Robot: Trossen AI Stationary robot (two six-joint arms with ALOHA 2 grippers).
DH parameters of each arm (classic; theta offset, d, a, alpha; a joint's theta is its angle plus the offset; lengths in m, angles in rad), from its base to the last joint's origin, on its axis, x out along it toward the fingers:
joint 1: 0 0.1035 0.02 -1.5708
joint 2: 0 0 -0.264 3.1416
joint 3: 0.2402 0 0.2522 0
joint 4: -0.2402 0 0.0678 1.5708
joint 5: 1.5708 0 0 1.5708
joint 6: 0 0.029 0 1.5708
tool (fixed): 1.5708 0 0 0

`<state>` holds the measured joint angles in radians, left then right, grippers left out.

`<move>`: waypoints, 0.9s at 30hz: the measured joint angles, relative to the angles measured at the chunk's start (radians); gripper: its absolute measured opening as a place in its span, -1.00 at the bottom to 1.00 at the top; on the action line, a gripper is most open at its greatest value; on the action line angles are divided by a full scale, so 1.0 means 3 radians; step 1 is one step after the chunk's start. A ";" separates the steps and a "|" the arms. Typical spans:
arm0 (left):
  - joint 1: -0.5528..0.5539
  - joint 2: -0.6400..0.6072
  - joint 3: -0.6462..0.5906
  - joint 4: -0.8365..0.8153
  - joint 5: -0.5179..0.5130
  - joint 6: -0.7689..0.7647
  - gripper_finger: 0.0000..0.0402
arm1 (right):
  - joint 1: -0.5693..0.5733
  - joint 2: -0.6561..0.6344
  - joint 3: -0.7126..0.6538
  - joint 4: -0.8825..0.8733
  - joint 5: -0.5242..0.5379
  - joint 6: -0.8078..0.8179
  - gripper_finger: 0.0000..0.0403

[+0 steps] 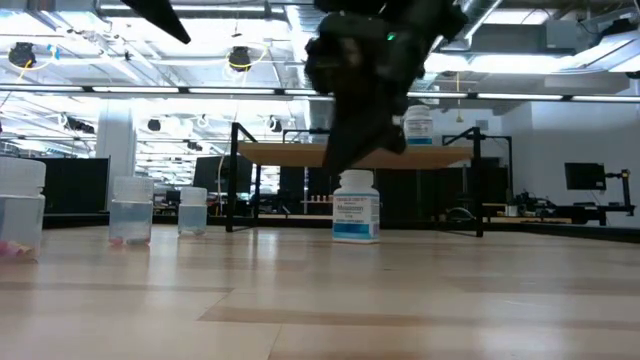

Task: Pick and place medicine bottles onto shelf by color
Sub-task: Move the white pill bottle to the center of the table

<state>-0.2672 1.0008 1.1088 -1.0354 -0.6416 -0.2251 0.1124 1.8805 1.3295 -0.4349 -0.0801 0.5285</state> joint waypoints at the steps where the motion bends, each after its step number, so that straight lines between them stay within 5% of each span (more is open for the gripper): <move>1: 0.0000 -0.0001 0.0000 -0.0034 -0.0061 -0.0021 0.22 | -0.0009 -0.0055 -0.0001 -0.0099 -0.0020 -0.0057 -0.66; 10: 0.0000 -0.0003 0.0000 -0.0237 -0.0362 -0.0233 0.22 | 0.0017 -0.0380 0.0000 -0.0593 0.0702 0.0132 -0.66; 27: 0.0001 -0.0001 0.0000 -0.0503 -0.0372 -0.0543 0.22 | 0.0116 0.0099 0.0000 -0.0409 0.0847 0.0623 -0.66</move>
<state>-0.2668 1.0004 1.1088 -1.1863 -0.7532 -0.3882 0.1471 1.9102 1.3295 -0.5576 0.1741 0.7153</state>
